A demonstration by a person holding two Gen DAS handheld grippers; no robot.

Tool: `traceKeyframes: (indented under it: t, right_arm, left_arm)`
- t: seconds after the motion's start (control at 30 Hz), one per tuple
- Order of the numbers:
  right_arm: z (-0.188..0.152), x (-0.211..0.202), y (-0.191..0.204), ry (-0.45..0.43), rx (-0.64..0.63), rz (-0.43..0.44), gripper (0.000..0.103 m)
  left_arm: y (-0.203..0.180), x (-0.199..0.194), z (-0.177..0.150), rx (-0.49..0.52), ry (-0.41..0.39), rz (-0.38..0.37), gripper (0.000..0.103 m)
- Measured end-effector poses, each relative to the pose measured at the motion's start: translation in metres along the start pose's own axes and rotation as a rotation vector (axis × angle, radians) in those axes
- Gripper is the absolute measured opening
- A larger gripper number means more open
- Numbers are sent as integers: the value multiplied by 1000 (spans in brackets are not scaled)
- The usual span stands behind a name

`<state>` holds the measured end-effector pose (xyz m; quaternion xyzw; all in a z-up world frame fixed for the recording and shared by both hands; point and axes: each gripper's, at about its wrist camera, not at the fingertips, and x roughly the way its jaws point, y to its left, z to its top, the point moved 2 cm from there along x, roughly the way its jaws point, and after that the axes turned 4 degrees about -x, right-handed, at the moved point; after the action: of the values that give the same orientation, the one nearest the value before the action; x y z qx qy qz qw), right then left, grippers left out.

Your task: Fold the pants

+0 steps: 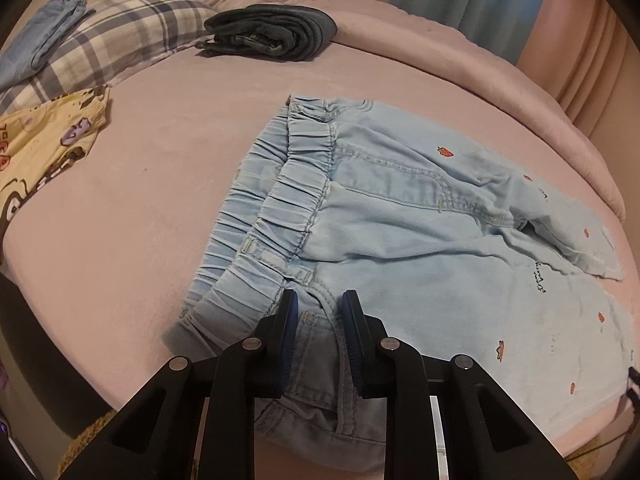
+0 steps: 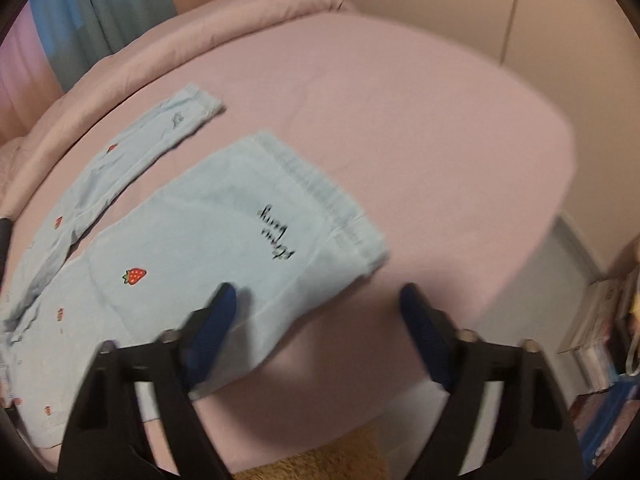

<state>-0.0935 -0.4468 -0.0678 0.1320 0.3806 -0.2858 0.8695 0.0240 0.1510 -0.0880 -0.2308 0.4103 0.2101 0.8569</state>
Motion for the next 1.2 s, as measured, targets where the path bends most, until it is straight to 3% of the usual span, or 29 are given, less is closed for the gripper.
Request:
traceKeyframes:
  t: [0.03, 0.07, 0.1, 0.13, 0.23, 0.37, 0.43, 0.57, 0.63, 0.73, 0.8, 0.83, 0.87, 0.9, 1.03, 1.13, 1.2]
  right_arm:
    - [3, -1, 3, -31, -24, -11, 51]
    - [8, 0, 8, -53, -61, -17, 13]
    - [12, -1, 11, -47, -63, 2, 5]
    - [20, -3, 10, -52, -33, 20, 4]
    - [27, -43, 8, -169, -21, 63, 4]
    - [26, -71, 9, -238, -17, 93, 4]
    - [21, -67, 8, -222, -33, 63, 4]
    - [2, -12, -9, -14, -19, 21, 6]
    - [1, -10, -5, -36, -38, 18, 7]
    - [20, -29, 12, -35, -112, -58, 35]
    - [46, -45, 28, -118, -142, -46, 77]
    - [64, -47, 38, -149, -148, 0, 82]
    - [78, -47, 44, -157, -146, 56, 82]
    - [92, -41, 52, -145, -137, 103, 81]
    - [144, 12, 92, -57, -84, 221, 78]
    - [163, 71, 117, 29, -105, 151, 66]
    - [164, 102, 117, 95, -93, 87, 50]
  left_arm:
    - [1, 0, 0, -2, 1, 10, 18]
    - [2, 0, 1, -3, 4, 20, 12]
    - [4, -1, 1, -3, 6, 32, 11]
    - [7, -1, 1, -5, 8, 35, 8]
    - [18, -4, -1, -26, 22, 31, 5]
    - [20, -7, -8, -6, 27, 48, 5]
    - [20, -7, -9, -13, 34, 44, 5]
    - [21, -11, -6, -25, 64, 32, 5]
    - [18, -19, -2, -33, 73, -1, 5]
    - [13, -39, 15, -46, 51, -68, 7]
    - [4, -48, 32, -45, 18, -110, 12]
    - [-1, -49, 41, -43, 6, -131, 22]
    - [-9, -45, 52, -41, -1, -145, 31]
    - [-15, -40, 60, -41, 1, -145, 33]
    - [-46, -2, 87, -20, 48, -137, 33]
    - [-64, 26, 91, 11, 54, -120, 33]
    - [-69, 50, 86, 21, 95, -110, 33]
